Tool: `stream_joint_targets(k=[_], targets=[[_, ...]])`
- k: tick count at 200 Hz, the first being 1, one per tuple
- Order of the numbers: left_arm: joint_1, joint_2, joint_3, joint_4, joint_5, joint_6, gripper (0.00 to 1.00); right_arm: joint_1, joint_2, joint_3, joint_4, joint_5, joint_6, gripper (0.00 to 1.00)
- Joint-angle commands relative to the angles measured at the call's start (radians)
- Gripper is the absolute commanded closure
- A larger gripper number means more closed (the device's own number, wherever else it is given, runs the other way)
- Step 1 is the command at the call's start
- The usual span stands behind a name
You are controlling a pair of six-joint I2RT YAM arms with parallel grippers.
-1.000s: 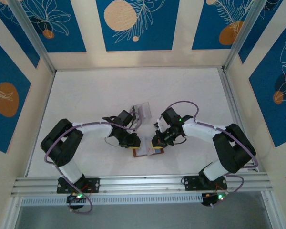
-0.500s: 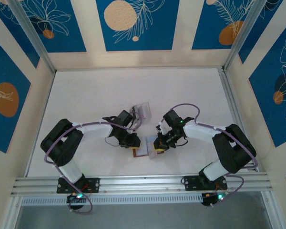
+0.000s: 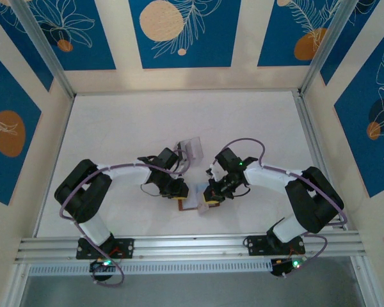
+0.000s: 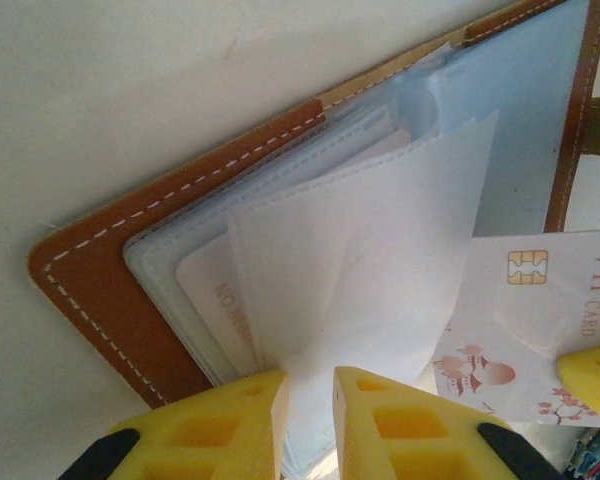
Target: Put the credit cards into the card holder
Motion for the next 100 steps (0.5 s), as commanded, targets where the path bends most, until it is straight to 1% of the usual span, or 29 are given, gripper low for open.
stream_joint_targets(k=[1,56,100], targets=[[-0.007,0.026,-0.029,-0.034,-0.043,0.011,0.79,0.015,-0.028,0.036,-0.039,-0.003,0.004,1.00],[-0.008,0.029,-0.033,-0.025,-0.042,0.011,0.79,0.021,-0.053,0.066,-0.102,0.061,-0.003,1.00],[-0.008,0.024,-0.036,-0.026,-0.042,0.011,0.79,0.025,-0.037,0.063,-0.075,0.033,-0.004,1.00]])
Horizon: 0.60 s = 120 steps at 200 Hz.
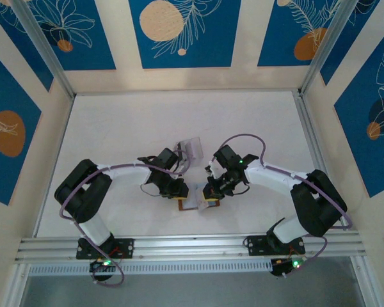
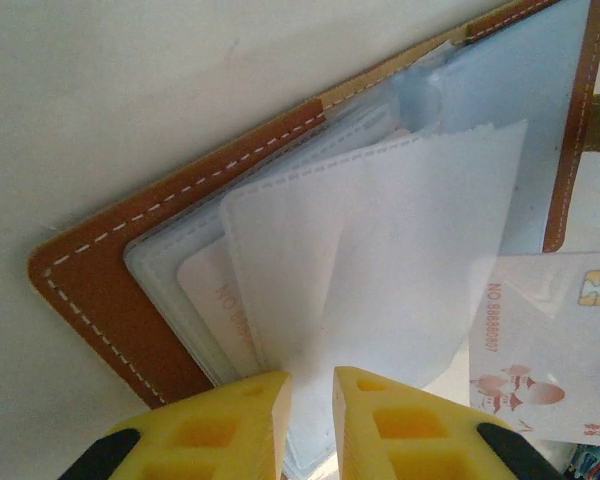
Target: Put the credit cards into the card holder
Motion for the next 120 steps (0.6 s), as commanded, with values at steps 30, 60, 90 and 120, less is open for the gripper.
stream_joint_targets(k=[30,60,90,120], targets=[[-0.008,0.021,-0.032,-0.033,-0.041,0.011,0.79,0.004,0.012,0.003,0.008,-0.038,-0.009,1.00],[-0.008,0.017,-0.032,-0.036,-0.039,0.011,0.79,-0.006,0.031,-0.008,0.028,-0.042,-0.030,1.00],[-0.008,0.015,-0.032,-0.035,-0.036,0.011,0.79,-0.023,0.045,-0.008,0.050,-0.055,-0.052,1.00],[-0.008,0.013,-0.036,-0.034,-0.035,0.011,0.79,-0.044,0.064,-0.002,0.074,-0.076,-0.076,1.00]])
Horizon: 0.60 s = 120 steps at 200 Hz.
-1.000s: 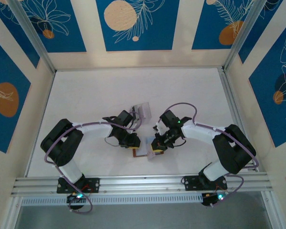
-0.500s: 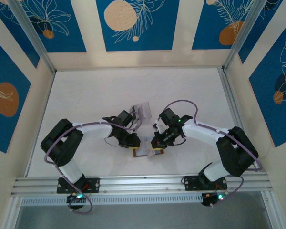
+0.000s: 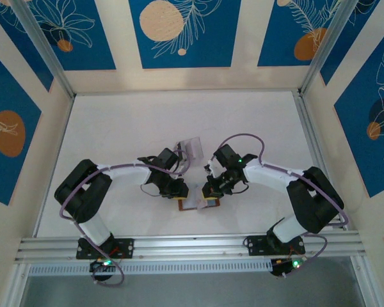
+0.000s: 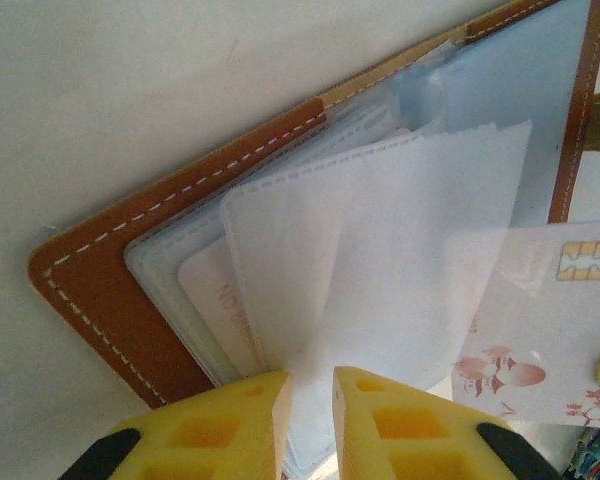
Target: Put the credit cards into the card holder
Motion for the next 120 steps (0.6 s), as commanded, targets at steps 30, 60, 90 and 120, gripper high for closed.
stream_joint_targets(k=[30,60,90,120], targets=[[-0.008,0.006,-0.036,-0.034,-0.032,0.010,0.79,-0.025,0.058,0.001,0.072,-0.083,-0.046,1.00],[-0.006,-0.001,-0.036,-0.038,-0.024,0.009,0.79,-0.026,0.087,-0.002,0.115,-0.091,-0.038,1.00],[-0.007,-0.017,-0.037,-0.040,-0.017,0.007,0.79,-0.030,0.102,-0.005,0.145,-0.077,-0.024,1.00],[-0.004,-0.044,-0.034,-0.048,-0.007,0.004,0.79,-0.040,0.131,-0.022,0.193,-0.068,0.008,1.00]])
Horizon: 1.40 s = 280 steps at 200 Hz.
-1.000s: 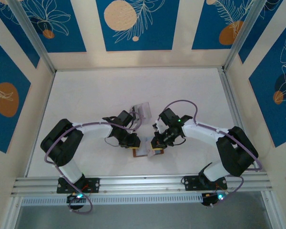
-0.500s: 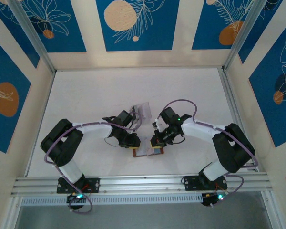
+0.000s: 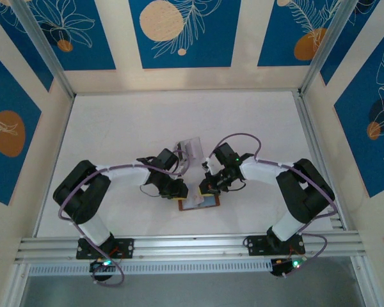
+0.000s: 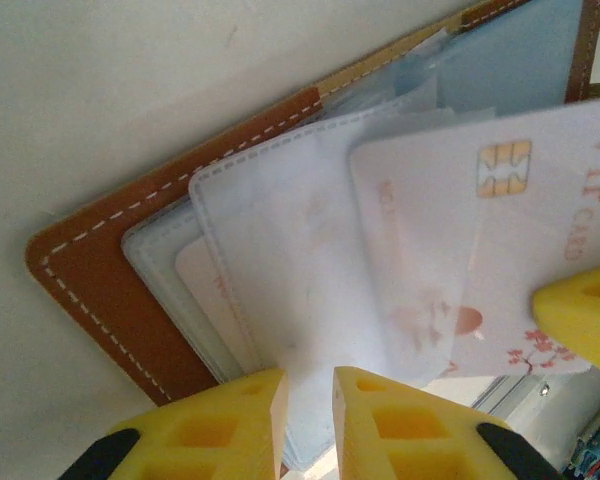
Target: Put the credit cards into the card holder
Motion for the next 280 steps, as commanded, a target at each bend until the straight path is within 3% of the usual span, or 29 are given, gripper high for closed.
stream_joint_targets(k=[1,64,113,178,280], targets=[[-0.005,-0.025,-0.020,-0.054,-0.008,0.004,0.79,-0.011,0.031,-0.022,0.049,-0.010,0.025,1.00],[0.061,-0.092,-0.070,0.015,0.078,-0.040,0.79,-0.015,0.055,-0.051,0.082,-0.019,0.041,1.00],[0.077,-0.063,-0.096,0.010,0.058,-0.017,0.90,-0.016,0.074,-0.062,0.104,-0.037,0.044,1.00],[0.070,0.019,-0.115,0.053,0.051,-0.008,0.90,-0.015,0.096,-0.073,0.153,-0.078,0.064,0.95],[0.068,0.037,-0.111,0.064,0.048,-0.008,0.88,0.029,0.155,-0.040,0.148,-0.088,0.052,0.97]])
